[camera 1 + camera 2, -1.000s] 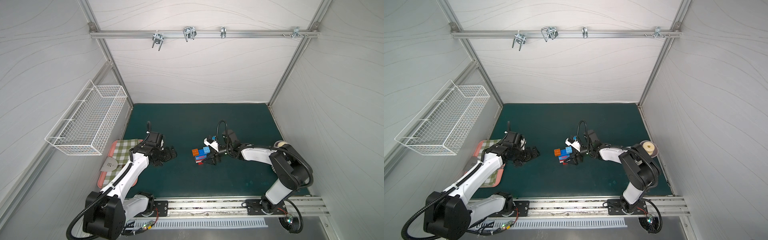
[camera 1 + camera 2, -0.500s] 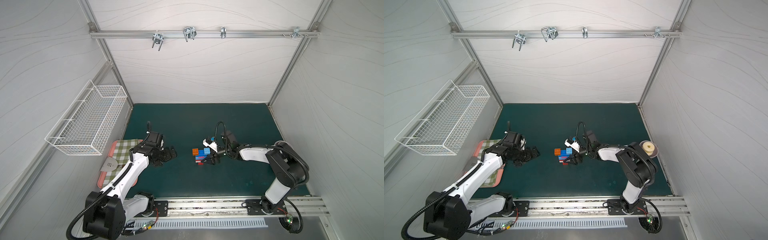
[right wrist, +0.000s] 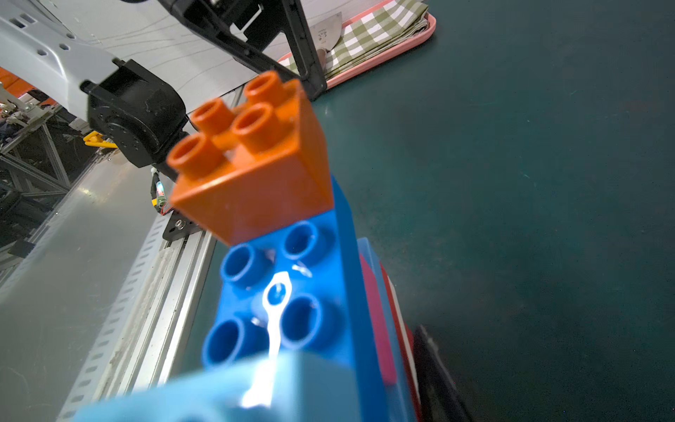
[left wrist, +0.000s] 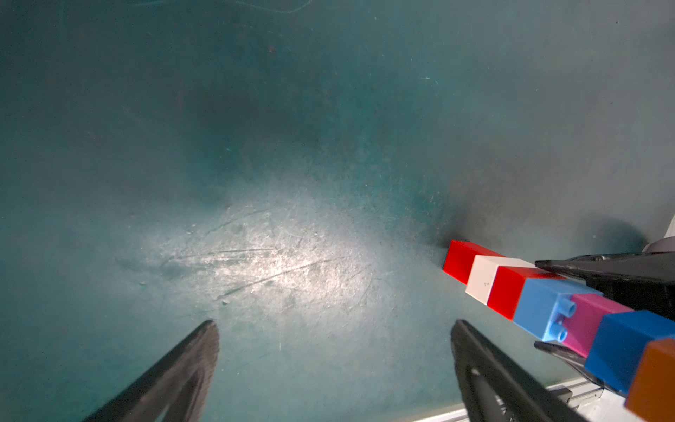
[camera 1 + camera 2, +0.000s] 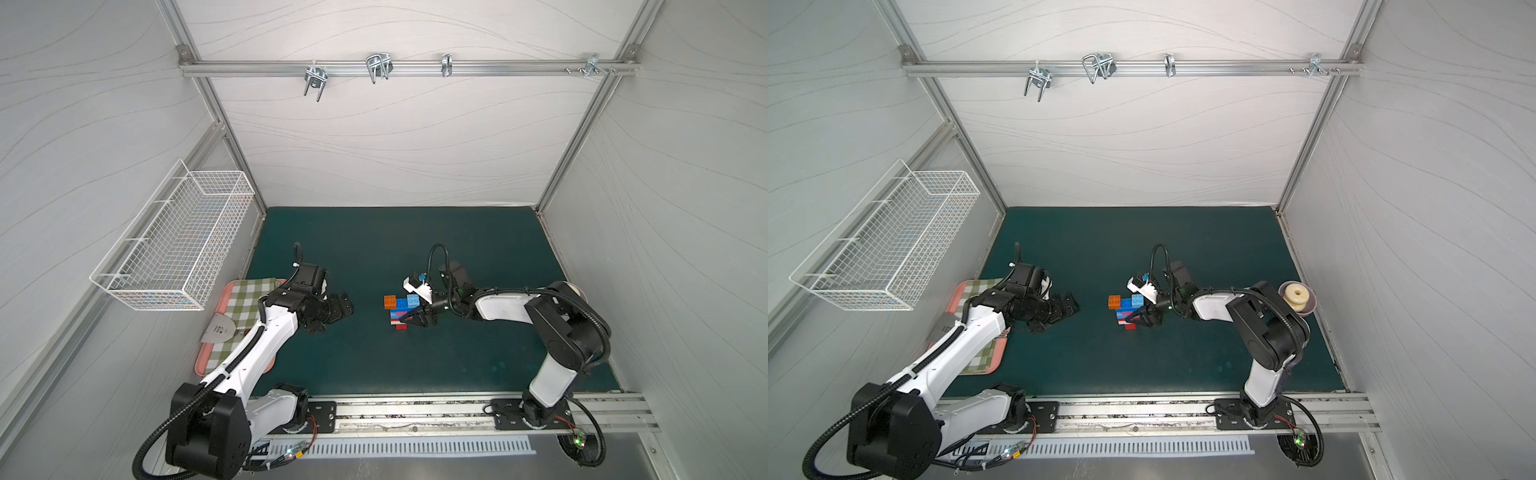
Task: Assemble a carrot with lego
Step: Adjust the lego brick at the center of the board.
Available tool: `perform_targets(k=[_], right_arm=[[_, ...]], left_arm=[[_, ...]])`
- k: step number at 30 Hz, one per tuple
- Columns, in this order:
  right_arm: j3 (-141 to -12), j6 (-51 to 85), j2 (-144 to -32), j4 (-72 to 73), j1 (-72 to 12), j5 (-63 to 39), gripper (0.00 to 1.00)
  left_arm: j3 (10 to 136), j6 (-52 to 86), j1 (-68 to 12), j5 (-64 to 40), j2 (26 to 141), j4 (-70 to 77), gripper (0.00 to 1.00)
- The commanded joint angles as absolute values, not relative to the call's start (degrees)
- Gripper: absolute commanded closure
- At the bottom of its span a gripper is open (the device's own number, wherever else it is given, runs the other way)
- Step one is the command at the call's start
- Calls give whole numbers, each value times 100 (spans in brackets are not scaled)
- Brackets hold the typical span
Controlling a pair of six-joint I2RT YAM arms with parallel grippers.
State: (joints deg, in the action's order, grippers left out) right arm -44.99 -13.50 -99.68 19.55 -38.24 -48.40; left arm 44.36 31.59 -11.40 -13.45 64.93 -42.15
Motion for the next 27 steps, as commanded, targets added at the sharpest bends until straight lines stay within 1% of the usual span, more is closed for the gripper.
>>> perform_targets(k=[1, 14, 22, 27], right_arm=[[-4650, -1518, -10038, 1910, -3861, -4882, 47], [-4861, -1643, -9989, 1548, -3858, -4768, 68], [-5101, -1490, -9858, 795, -3735, -4878, 75], [-5471, -1435, -9731, -399, -3512, -4933, 76]], left_arm=[[4472, 3112, -1108, -1224, 6425, -4254, 1], [4472, 3111, -1109, -1195, 6410, -4254, 1], [4474, 3111, -1108, -1189, 6430, -4263, 1], [4468, 3121, -1108, -1186, 6424, -4263, 1]])
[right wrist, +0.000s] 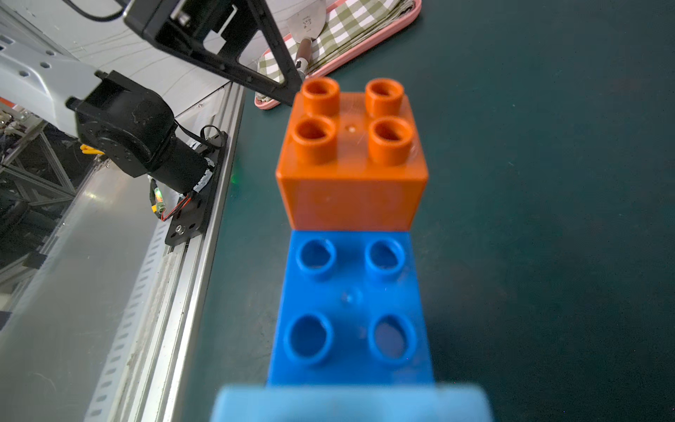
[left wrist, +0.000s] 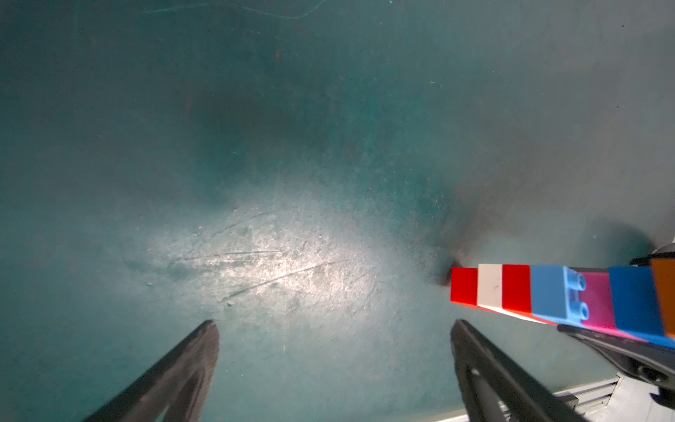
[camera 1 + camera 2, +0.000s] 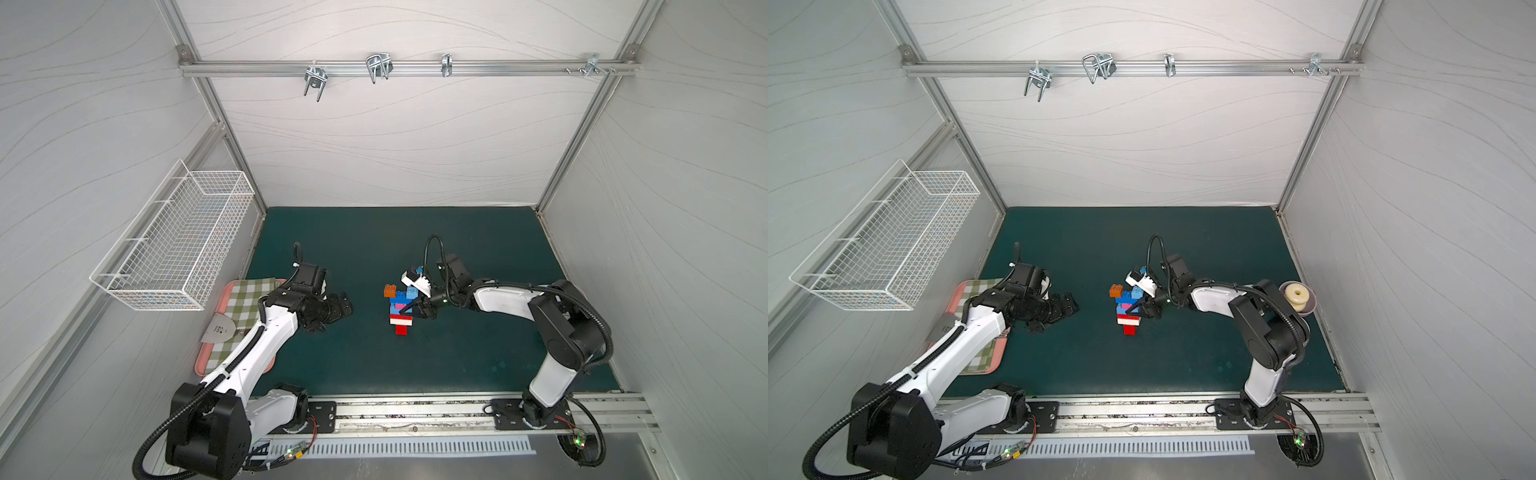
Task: Assemble a carrot with lego
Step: Adjust the lego brick at the center of the board.
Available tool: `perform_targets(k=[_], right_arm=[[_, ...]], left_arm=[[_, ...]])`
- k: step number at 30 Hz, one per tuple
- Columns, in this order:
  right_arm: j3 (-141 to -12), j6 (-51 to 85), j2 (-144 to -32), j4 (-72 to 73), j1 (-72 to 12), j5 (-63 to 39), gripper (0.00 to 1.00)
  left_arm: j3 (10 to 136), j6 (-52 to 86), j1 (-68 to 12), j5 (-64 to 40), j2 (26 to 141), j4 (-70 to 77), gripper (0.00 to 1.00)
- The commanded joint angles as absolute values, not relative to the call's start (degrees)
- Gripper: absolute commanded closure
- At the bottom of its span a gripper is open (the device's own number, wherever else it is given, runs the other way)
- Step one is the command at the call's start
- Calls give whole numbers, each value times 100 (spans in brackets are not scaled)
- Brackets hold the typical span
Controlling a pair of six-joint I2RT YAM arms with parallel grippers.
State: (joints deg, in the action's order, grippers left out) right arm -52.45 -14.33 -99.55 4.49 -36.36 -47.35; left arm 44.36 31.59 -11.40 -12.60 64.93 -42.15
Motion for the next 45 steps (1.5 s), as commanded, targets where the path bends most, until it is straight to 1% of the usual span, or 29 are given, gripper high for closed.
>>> perform_targets(k=[1, 12, 18, 21, 36, 45], right_arm=[[-5533, -1373, -9730, -622, -3439, -4988, 76], [-6100, -1098, -9901, -2629, -3037, -5357, 81], [-6657, -1247, -10407, -3912, -2981, -5382, 82], [-6767, -1236, -10617, -4287, -2966, -5280, 82], [-6618, -760, -10993, -4371, -2841, -5045, 80], [-6701, -758, -11203, -4438, -2824, -4974, 75]], left_arm=[[4465, 3122, -1108, -1179, 6417, -4263, 1], [4457, 3129, -1107, -1169, 6403, -4271, 1], [4456, 3131, -1112, -1177, 6425, -4263, 1], [4457, 3130, -1108, -1178, 6425, -4263, 1], [4450, 3129, -1107, -1178, 6390, -4263, 1], [4447, 3139, -1116, -1160, 6357, -4263, 1]])
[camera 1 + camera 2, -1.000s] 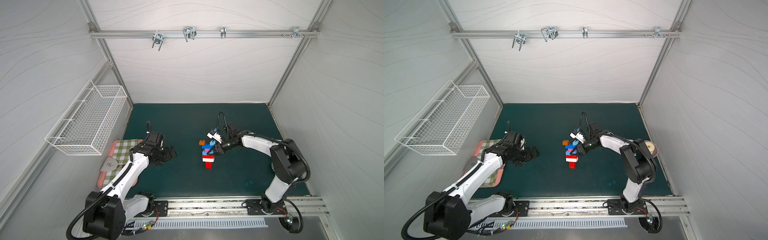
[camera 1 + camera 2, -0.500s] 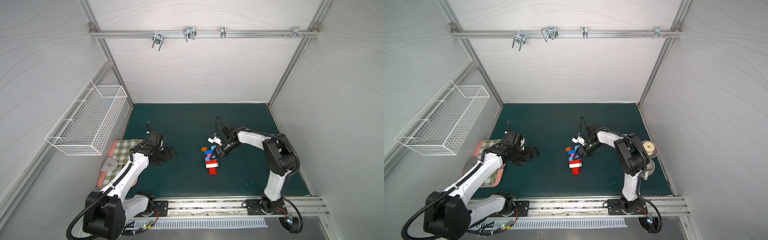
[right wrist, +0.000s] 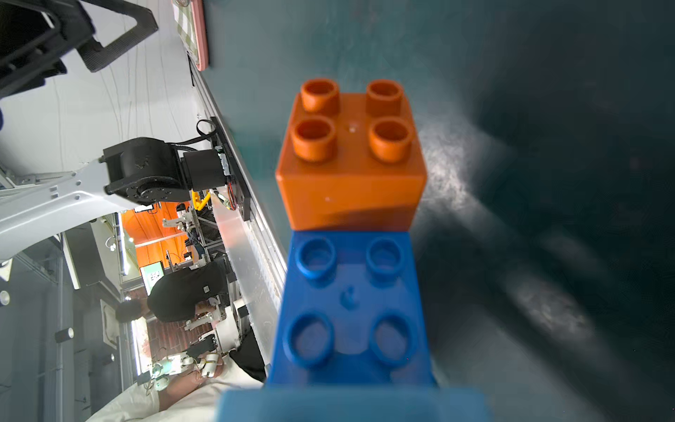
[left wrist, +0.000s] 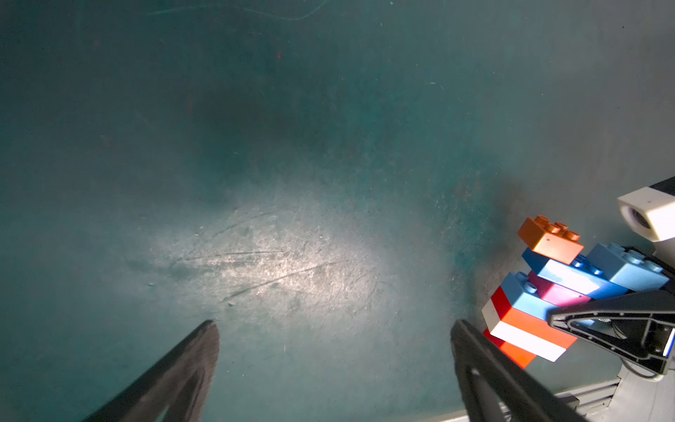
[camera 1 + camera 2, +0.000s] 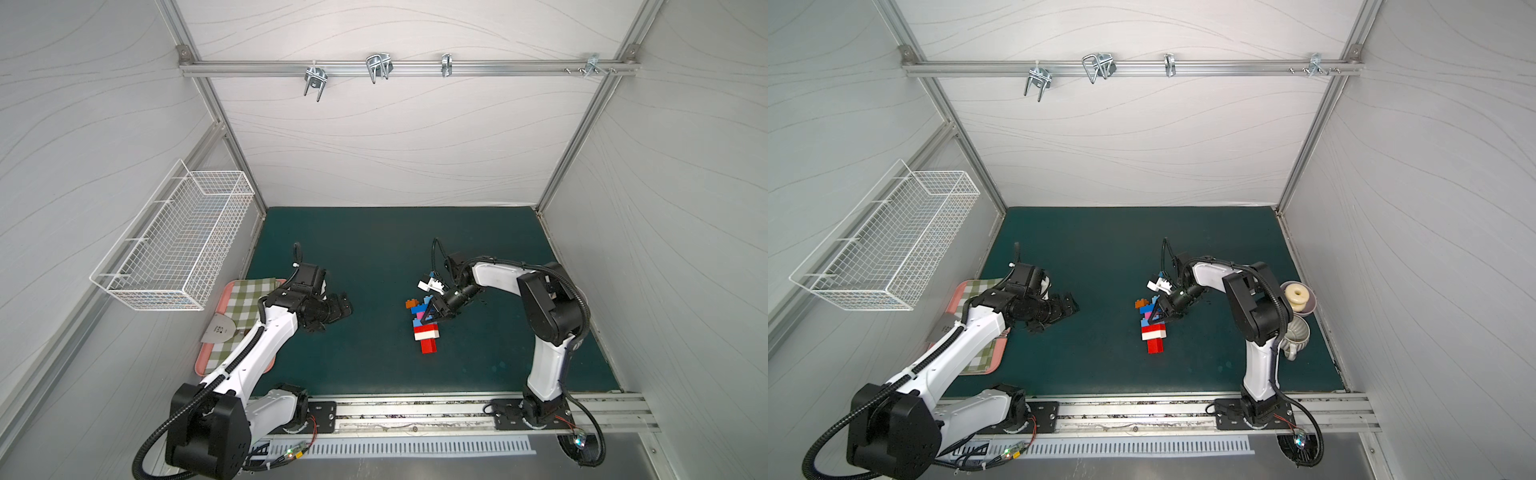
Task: Assemble a carrot with lego
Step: Adjust the lego brick at the center of the board.
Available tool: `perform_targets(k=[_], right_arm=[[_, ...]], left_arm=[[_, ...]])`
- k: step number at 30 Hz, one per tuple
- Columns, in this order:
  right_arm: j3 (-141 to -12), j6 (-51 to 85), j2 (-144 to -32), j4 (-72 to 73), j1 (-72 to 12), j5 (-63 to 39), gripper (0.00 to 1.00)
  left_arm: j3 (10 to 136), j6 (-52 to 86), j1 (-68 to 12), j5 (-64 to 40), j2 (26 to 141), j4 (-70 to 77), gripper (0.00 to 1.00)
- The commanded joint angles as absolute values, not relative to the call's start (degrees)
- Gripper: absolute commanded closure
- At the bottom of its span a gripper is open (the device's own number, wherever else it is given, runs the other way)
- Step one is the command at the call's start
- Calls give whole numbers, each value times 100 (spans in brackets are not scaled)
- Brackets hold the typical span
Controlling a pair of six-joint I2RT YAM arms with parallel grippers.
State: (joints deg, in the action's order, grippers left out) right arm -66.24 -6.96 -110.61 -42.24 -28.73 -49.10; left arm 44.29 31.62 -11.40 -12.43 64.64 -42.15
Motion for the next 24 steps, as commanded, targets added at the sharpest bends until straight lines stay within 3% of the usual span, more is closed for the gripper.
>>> perform_targets(k=[1, 9, 20, 24], right_arm=[[-6715, -748, -11237, -4437, -2828, -4963, 74], [-6766, -724, -11341, -4416, -2810, -4939, 60], [-6628, -646, -11256, -4374, -2596, -4829, 51], [-6324, -488, -11008, -4105, -2432, -4615, 41]], left_arm=[[4447, 3138, -1108, -1160, 6350, -4263, 1], [4447, 3138, -1109, -1160, 6341, -4257, 1], [4458, 3138, -1107, -1144, 6336, -4271, 1], [4478, 3129, -1109, -1143, 6369, -4256, 1]])
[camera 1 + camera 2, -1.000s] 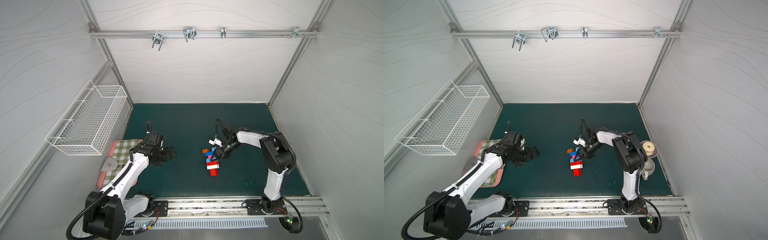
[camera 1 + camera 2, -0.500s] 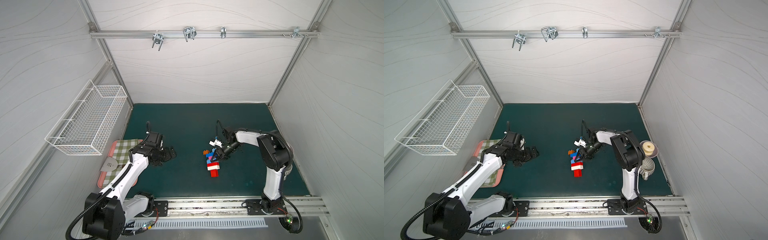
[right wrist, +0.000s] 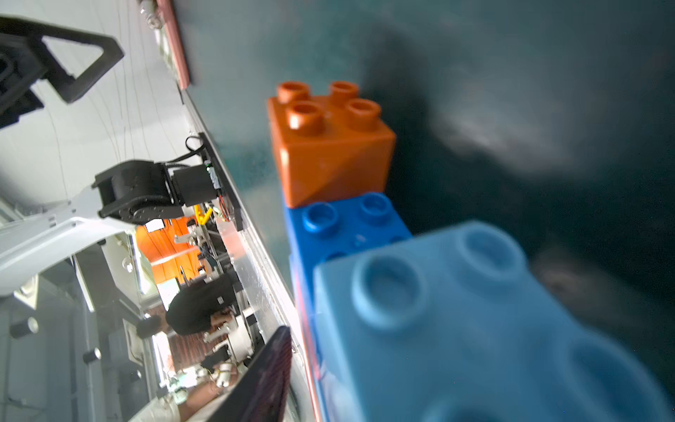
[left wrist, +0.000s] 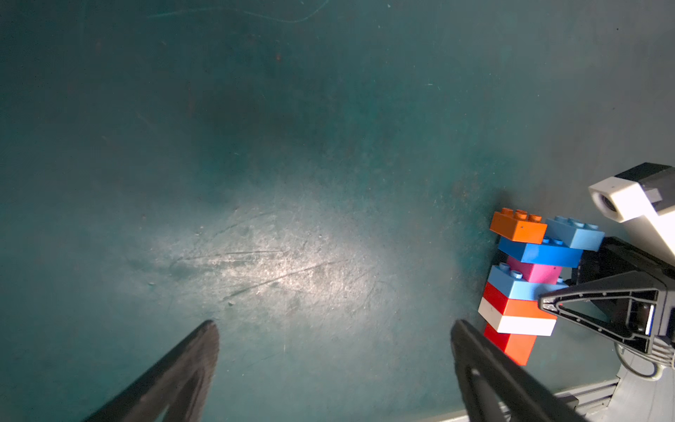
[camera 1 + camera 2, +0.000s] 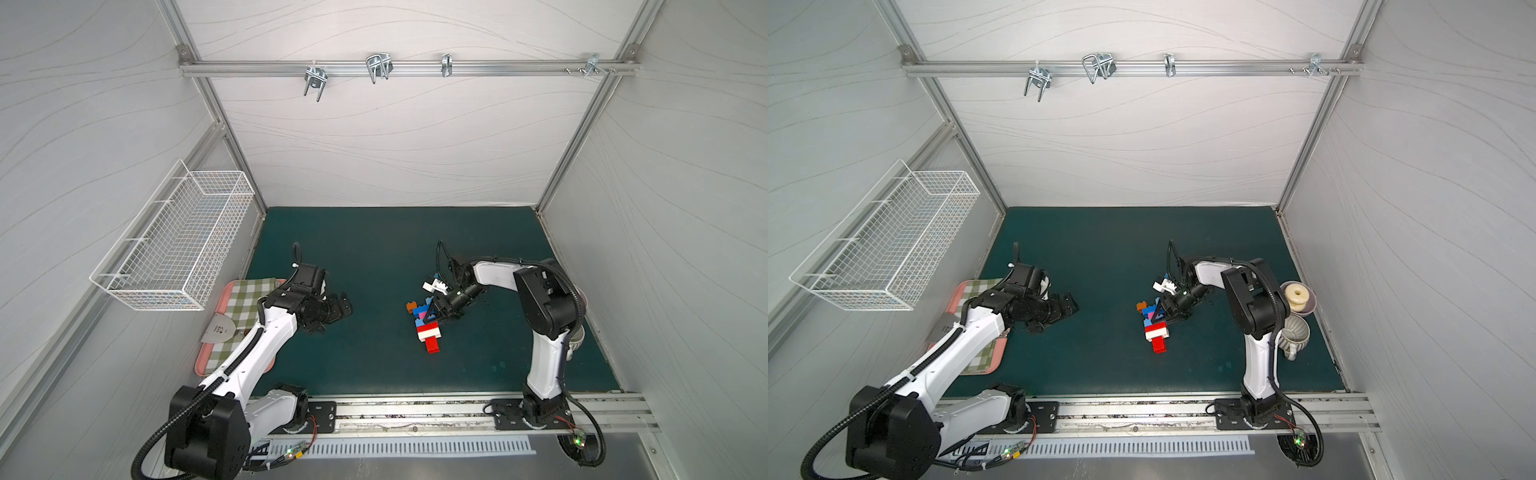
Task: Assemble a carrot with lego
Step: Adjust the lego brick at the center of the board.
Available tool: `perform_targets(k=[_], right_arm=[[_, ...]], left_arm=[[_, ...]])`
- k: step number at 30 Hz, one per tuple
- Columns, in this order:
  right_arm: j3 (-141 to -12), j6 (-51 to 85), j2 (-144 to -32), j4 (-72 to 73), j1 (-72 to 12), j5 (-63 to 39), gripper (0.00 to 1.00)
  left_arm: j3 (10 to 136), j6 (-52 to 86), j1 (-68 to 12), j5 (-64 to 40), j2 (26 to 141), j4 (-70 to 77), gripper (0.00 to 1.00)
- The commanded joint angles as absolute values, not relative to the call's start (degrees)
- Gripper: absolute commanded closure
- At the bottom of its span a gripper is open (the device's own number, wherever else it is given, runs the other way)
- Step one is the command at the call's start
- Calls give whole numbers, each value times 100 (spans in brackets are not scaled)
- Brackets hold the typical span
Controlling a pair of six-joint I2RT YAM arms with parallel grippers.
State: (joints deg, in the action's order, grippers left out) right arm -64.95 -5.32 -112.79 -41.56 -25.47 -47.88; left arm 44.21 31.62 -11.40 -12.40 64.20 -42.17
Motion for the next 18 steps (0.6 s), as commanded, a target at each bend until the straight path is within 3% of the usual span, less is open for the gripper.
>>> perform_targets(k=[1, 13, 18], right_arm=[[-6257, -437, -10972, -4025, -2379, -4614, 40], [-6029, -331, -10365, -3810, -1789, -4219, 30], [-5977, -316, -9576, -3193, -1479, -3912, 23]], left_arm=[[4491, 3122, -1109, -1143, 6376, -4255, 1], [4986, 2994, -1107, -924, 6703, -4172, 1], [5135, 2646, -1109, -13, 6682, -3801, 1]])
